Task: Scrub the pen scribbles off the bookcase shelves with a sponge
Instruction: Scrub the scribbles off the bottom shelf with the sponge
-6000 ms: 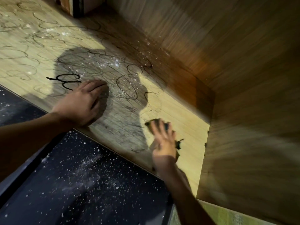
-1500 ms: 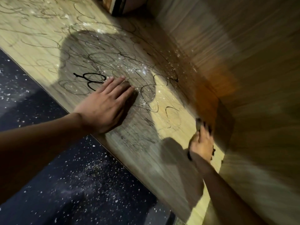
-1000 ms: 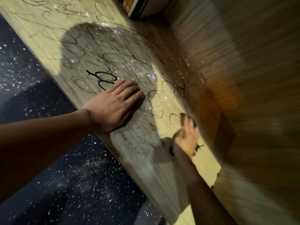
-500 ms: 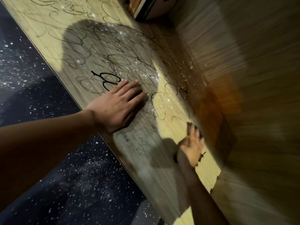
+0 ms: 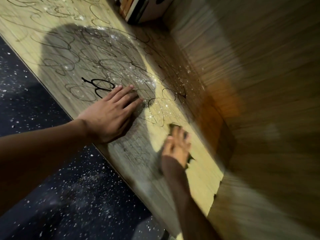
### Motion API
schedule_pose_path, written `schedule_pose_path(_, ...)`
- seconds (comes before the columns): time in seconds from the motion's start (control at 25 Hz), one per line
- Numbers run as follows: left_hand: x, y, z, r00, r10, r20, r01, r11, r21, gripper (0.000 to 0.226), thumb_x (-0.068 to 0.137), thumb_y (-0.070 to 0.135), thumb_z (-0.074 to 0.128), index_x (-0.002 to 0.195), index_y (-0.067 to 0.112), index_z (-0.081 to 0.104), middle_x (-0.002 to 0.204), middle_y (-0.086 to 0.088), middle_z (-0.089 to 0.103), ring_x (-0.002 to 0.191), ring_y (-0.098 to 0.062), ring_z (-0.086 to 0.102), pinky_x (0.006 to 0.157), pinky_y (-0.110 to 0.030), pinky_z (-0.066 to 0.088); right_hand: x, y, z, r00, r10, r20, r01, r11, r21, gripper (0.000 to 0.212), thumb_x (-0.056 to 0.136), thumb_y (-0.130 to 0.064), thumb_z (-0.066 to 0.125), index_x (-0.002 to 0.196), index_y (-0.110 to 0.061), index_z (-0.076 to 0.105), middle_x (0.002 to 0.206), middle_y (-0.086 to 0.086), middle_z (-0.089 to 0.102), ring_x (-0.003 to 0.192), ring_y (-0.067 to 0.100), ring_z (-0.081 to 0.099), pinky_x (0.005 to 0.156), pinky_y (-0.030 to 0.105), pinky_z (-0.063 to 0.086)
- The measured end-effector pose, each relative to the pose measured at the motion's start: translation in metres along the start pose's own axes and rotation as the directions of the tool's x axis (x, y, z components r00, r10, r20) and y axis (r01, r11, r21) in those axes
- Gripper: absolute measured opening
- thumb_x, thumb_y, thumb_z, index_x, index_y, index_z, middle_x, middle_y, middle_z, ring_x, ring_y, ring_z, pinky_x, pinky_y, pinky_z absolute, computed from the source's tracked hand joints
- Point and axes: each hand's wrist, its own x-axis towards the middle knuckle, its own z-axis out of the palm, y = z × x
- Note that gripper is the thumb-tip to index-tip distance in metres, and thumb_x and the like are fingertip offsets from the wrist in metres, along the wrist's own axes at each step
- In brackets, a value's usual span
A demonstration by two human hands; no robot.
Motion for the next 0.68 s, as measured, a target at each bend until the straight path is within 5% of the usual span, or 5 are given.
schedule_pose_path(0.16,-0.001,-0.002,0.0,1.0,0.025,0.008,-0.025,1.0,0.011,0.067,0.093,0.04,0.025,0.147,0.002,0.032,0.147,-0.024,0.039,0.145,-0.037,0.019,0.119,-0.047,0.013,-0.111,0.003,-0.008,0.842,-0.513,0.167,0.509,0.858,0.07,0.043,0.102,-0.041,0.029,0.146,-0.039,0.031,0.158,-0.015,0.017,0.148,0.011,0.005,0.121,0.037,0.007)
schedule_pose_path(0.28,0.0,-0.001,0.0,1.0,-0.002,0.007,0.002,1.0,-0.007,0.066,0.095,0.041,0.019,0.148,0.004,0.031,0.149,-0.022,0.038,0.147,-0.034,0.016,0.12,-0.048,0.014,-0.078,0.077,-0.038,0.977,-0.186,0.108,0.185,0.982,0.019,0.044,0.098,-0.047,0.025,0.142,-0.052,0.026,0.157,-0.021,0.011,0.147,0.004,-0.002,0.116,0.054,0.021)
schedule_pose_path(0.4,0.0,-0.001,-0.003,1.0,-0.012,0.012,0.013,1.0,-0.01,0.068,0.093,0.042,0.016,0.149,0.006,0.03,0.151,-0.021,0.035,0.147,-0.032,0.014,0.12,-0.048,0.011,-0.027,0.05,-0.012,0.992,0.105,-0.072,-0.101,0.993,0.055,0.045,0.098,-0.035,0.029,0.142,-0.036,0.022,0.157,-0.006,0.021,0.148,0.015,-0.002,0.121,0.048,0.006)
schedule_pose_path(0.6,0.004,-0.008,-0.004,0.999,0.051,0.011,-0.05,0.997,-0.056,0.069,0.092,0.042,0.017,0.149,0.005,0.028,0.153,-0.021,0.032,0.148,-0.03,0.01,0.12,-0.038,0.002,-0.102,-0.016,0.007,0.868,-0.49,0.087,0.482,0.871,0.094,0.043,0.102,-0.029,0.036,0.145,-0.031,0.032,0.156,-0.012,0.022,0.148,0.009,0.006,0.121,0.031,0.0)
schedule_pose_path(0.68,0.008,-0.026,-0.009,1.0,0.007,0.003,-0.006,0.998,-0.062,0.07,0.093,0.044,0.013,0.151,0.007,0.025,0.155,-0.021,0.026,0.148,-0.028,0.005,0.121,-0.037,-0.002,-0.117,0.037,-0.021,0.884,-0.445,0.143,0.435,0.895,0.092,0.045,0.103,-0.034,0.036,0.144,-0.047,0.025,0.157,-0.02,0.012,0.148,0.007,0.003,0.121,0.034,0.005)
